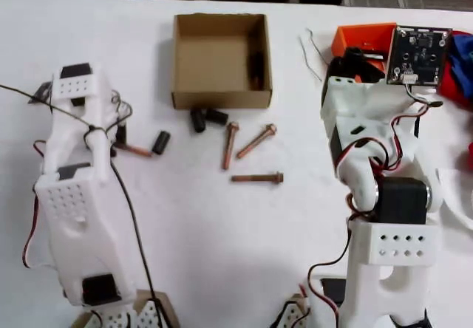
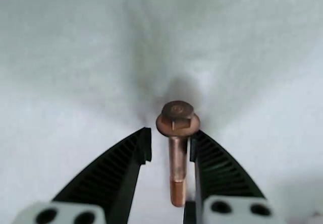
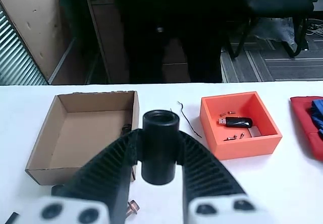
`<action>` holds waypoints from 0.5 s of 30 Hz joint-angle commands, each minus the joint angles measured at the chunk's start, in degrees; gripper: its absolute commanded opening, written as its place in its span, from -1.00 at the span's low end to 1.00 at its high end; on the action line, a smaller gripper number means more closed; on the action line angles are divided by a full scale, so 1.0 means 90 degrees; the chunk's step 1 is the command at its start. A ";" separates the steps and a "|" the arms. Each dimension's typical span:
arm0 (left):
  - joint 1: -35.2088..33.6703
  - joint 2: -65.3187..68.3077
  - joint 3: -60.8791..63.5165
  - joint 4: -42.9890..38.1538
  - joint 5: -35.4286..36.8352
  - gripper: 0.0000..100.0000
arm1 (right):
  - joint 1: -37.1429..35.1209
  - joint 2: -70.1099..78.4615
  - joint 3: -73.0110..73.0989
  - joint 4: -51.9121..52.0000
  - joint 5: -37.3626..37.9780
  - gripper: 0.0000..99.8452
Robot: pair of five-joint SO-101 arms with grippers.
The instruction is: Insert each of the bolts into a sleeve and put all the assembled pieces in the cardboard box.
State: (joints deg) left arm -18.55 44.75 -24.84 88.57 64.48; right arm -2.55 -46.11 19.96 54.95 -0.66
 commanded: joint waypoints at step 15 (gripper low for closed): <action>-0.0068 -0.0098 0.0015 0.0049 -0.1778 -0.93 | -0.0034 -0.0220 -0.0088 -0.0132 -0.0020 -0.95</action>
State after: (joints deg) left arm -18.64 44.92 -24.92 88.31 52.62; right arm -2.55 -46.11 19.96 54.95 -0.66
